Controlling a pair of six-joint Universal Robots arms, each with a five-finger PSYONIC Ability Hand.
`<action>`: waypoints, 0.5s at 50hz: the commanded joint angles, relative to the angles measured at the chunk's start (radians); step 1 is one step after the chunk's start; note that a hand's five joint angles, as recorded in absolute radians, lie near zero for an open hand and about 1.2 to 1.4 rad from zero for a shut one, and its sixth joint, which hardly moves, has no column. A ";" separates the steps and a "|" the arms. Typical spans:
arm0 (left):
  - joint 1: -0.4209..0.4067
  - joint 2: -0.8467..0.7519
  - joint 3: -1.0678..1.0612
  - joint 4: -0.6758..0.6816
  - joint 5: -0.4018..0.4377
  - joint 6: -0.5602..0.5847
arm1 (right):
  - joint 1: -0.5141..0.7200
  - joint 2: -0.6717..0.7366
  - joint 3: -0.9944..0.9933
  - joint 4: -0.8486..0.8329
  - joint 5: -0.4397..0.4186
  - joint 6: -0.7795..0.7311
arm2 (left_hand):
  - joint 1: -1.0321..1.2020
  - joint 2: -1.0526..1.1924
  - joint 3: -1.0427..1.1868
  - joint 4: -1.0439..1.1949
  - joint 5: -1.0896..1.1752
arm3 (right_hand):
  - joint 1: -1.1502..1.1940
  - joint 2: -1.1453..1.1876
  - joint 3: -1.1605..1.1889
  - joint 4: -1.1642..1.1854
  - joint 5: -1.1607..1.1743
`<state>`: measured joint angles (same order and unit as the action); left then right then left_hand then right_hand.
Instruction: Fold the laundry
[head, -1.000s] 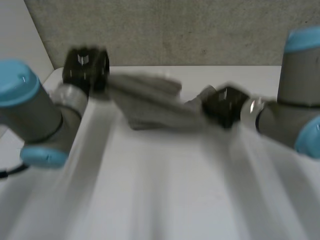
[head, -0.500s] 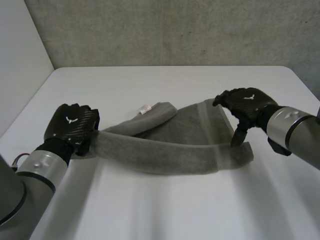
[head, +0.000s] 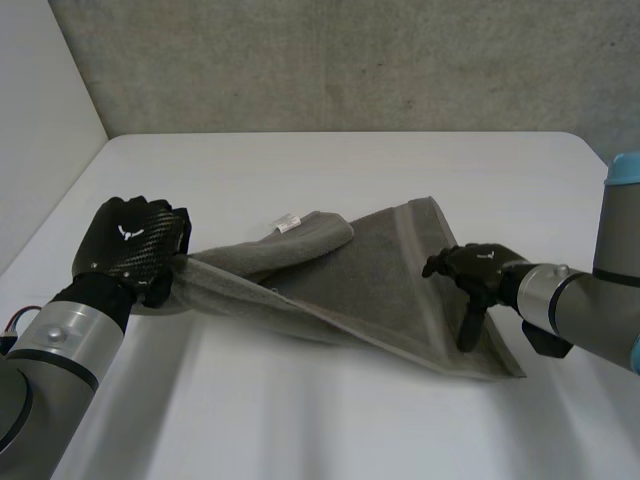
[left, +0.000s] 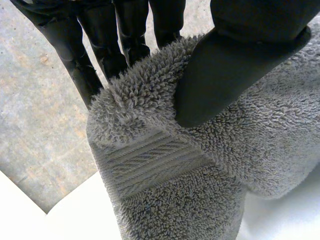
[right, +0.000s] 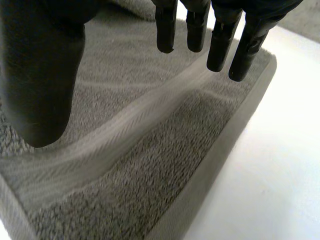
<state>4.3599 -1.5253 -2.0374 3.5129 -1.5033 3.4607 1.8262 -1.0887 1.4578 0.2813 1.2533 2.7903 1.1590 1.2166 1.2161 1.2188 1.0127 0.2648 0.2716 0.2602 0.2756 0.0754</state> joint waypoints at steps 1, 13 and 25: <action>0.003 -0.007 0.000 0.000 0.000 0.000 | -0.011 -0.013 0.108 -0.005 -0.023 -0.005 | 0.237 0.180 0.180 0.178 0.209 | 0.005 -0.002 0.010 -0.006 0.020; 0.006 -0.050 0.032 0.000 0.002 0.000 | -0.057 -0.137 0.248 -0.063 -0.060 0.038 | 0.237 0.180 0.180 0.178 0.209 | 0.005 -0.002 0.010 -0.006 0.020; 0.006 -0.056 0.054 0.000 0.002 0.000 | -0.048 -0.149 0.397 -0.235 -0.106 0.184 | 0.237 0.180 0.180 0.178 0.209 | 0.020 0.013 0.024 0.009 0.035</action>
<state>4.3665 -1.5821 -1.9905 3.5129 -1.5022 3.4607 1.7678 -1.2605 1.8014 0.1363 1.1560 2.9357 1.1591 1.2166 1.2161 1.2188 1.0127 0.2661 0.2716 0.2601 0.2756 0.0755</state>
